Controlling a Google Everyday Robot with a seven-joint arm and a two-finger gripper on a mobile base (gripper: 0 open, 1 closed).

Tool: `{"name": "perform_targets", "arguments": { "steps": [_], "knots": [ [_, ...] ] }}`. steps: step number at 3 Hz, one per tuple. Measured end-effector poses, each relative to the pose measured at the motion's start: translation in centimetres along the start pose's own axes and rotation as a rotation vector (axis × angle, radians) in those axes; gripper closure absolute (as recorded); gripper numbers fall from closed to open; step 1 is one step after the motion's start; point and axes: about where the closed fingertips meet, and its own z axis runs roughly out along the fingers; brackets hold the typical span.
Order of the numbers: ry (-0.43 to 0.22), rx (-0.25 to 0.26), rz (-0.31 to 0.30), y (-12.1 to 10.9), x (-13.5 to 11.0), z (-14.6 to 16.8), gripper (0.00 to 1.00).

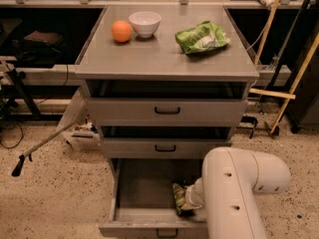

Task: Place green jalapeno chip bag into bottom drawer

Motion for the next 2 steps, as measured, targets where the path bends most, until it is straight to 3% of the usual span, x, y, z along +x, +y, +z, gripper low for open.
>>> {"name": "perform_targets", "arguments": {
  "steps": [1, 2],
  "knots": [
    [0.000, 0.000, 0.000, 0.00, 0.00, 0.00, 0.12],
    [0.000, 0.000, 0.000, 0.01, 0.00, 0.00, 0.00]
  ]
}}
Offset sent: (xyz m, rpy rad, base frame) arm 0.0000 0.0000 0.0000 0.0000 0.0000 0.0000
